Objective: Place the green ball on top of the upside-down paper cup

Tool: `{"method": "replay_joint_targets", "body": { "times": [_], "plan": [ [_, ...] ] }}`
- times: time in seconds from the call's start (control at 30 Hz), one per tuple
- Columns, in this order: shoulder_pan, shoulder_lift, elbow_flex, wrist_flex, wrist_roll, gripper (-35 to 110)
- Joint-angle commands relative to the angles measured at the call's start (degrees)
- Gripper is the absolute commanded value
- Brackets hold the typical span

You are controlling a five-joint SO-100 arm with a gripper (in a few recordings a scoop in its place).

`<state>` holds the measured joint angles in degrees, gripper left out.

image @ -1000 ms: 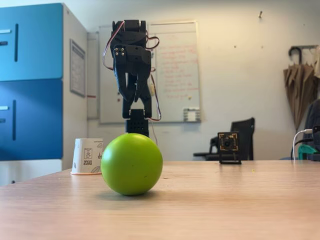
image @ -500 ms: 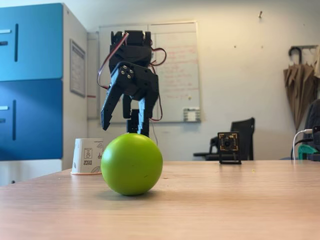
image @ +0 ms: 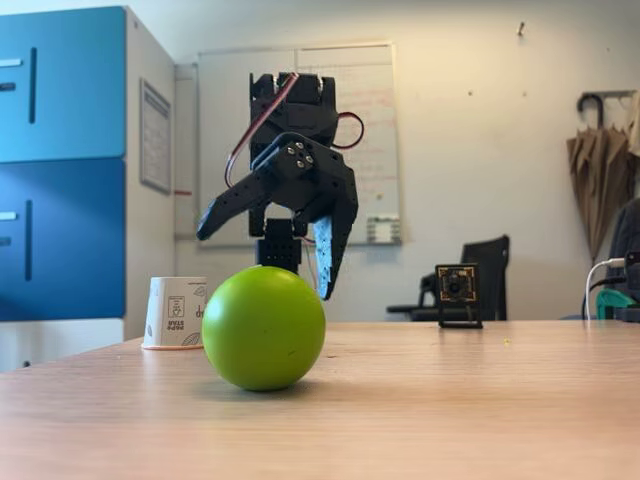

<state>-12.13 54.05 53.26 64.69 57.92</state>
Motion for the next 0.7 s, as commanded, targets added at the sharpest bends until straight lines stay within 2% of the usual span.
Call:
{"method": "replay_joint_targets", "body": {
  "times": [0.0, 0.2, 0.67],
  "plan": [
    [-0.26, -1.93, -5.98, -0.70, 0.00, 48],
    [-0.53, -8.35, -14.24, -0.88, 0.18, 48],
    [0.97, -14.15, -17.23, -0.53, 0.09, 47]
  ]
}}
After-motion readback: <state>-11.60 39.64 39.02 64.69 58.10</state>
